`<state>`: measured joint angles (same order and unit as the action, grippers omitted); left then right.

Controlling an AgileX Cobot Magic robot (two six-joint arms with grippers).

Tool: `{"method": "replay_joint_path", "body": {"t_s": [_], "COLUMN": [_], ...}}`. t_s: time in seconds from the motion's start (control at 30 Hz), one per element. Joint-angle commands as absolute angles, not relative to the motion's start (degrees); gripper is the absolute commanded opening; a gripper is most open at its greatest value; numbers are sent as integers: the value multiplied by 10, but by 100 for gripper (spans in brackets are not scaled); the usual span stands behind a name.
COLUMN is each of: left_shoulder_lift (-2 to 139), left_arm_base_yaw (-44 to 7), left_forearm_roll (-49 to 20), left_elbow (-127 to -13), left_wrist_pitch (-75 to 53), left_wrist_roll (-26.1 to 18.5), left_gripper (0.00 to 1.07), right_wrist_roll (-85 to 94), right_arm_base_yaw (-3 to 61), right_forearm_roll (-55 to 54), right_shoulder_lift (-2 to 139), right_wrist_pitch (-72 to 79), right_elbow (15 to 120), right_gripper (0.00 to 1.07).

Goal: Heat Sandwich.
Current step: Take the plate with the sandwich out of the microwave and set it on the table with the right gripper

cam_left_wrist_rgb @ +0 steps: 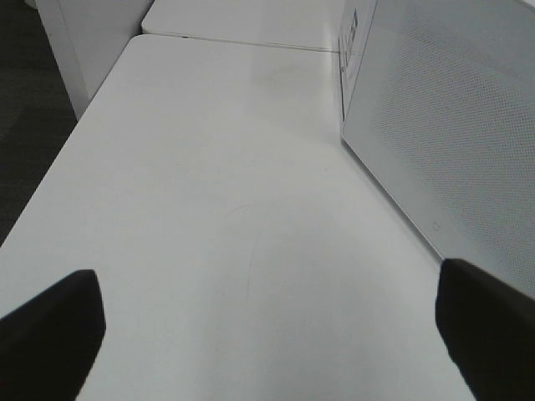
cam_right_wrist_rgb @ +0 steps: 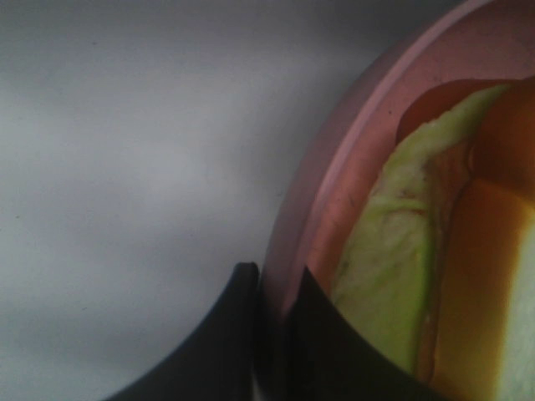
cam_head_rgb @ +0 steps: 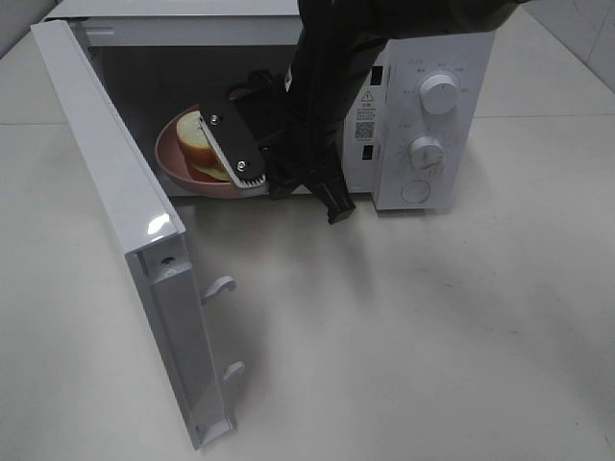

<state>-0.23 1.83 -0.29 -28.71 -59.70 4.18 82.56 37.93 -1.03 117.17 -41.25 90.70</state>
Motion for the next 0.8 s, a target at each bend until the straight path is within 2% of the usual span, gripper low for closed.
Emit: {"method": "replay_joint_path", "body": {"t_s": [0.03,0.8], "left_shoulder_lift": [-15,-15], "left_arm_base_yaw": [20,20], "left_forearm_roll": [-8,-8], "left_elbow": [-285,-285], "left_wrist_pitch": [-592,-592], "left_wrist_roll": [42,42], "left_gripper": [103,103], "right_wrist_roll": [874,898], "right_arm_base_yaw": [382,382], "right_forearm_roll": [-28,-27], "right_shoulder_lift": [1125,950], "right_wrist_pitch": [-374,-301], "right_elbow": [854,648], "right_gripper": [0,0]}}
